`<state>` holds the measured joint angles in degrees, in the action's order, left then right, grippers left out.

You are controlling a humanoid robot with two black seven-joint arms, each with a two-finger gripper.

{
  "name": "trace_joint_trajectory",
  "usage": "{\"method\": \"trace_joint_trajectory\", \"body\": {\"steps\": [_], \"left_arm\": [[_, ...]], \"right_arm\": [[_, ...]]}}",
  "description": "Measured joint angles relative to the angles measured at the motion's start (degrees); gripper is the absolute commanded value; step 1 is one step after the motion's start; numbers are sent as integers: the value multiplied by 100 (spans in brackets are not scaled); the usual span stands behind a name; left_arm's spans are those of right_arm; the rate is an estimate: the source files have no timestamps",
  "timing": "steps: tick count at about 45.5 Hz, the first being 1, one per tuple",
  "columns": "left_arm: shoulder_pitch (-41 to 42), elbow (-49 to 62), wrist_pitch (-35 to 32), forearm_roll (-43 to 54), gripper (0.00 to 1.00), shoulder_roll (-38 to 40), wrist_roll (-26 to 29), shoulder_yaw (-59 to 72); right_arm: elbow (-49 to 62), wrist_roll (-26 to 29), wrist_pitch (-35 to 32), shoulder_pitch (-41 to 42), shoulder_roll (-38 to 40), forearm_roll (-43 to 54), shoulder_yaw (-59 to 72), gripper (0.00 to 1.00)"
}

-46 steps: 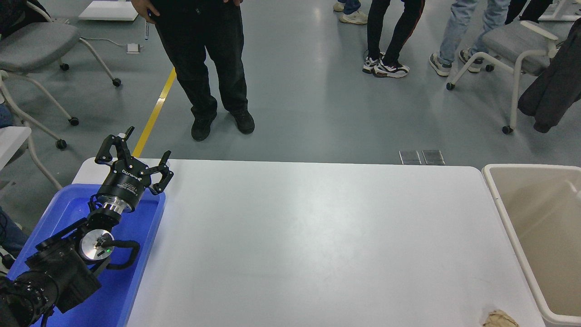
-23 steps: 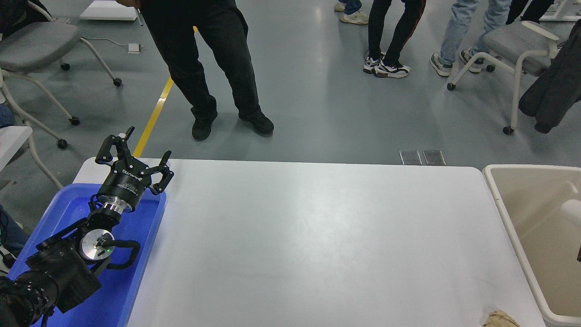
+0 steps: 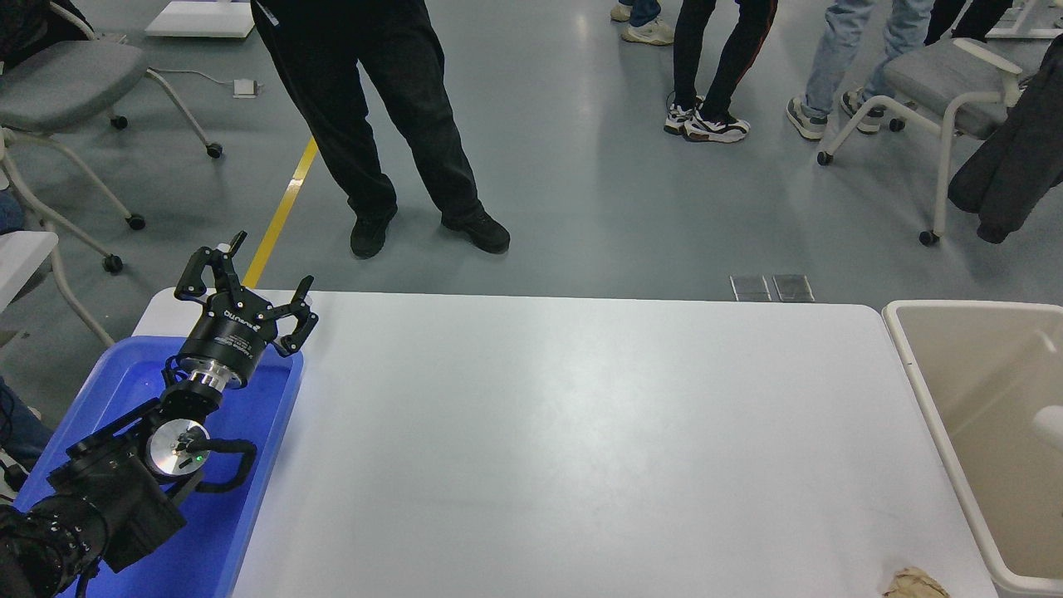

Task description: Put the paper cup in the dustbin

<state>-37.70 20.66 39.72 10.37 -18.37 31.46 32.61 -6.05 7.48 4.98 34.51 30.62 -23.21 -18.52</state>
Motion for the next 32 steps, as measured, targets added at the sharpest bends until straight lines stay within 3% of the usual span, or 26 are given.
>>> {"method": "trace_joint_trajectory", "body": {"steps": [17, 18, 24, 27, 32], "left_arm": [[0, 0, 0, 0, 100, 0, 1, 0], [0, 0, 0, 0, 100, 0, 1, 0], [0, -1, 0, 0, 100, 0, 1, 0], [0, -1, 0, 0, 100, 0, 1, 0], [0, -1, 0, 0, 100, 0, 1, 0]], "right_arm": [[96, -49, 5, -147, -204, 11, 2, 0], [100, -54, 5, -152, -221, 13, 3, 5], [114, -82, 4, -179, -283, 21, 3, 87], [118, -90, 3, -187, -307, 26, -6, 99], [123, -99, -4, -196, -332, 29, -16, 100]]}}
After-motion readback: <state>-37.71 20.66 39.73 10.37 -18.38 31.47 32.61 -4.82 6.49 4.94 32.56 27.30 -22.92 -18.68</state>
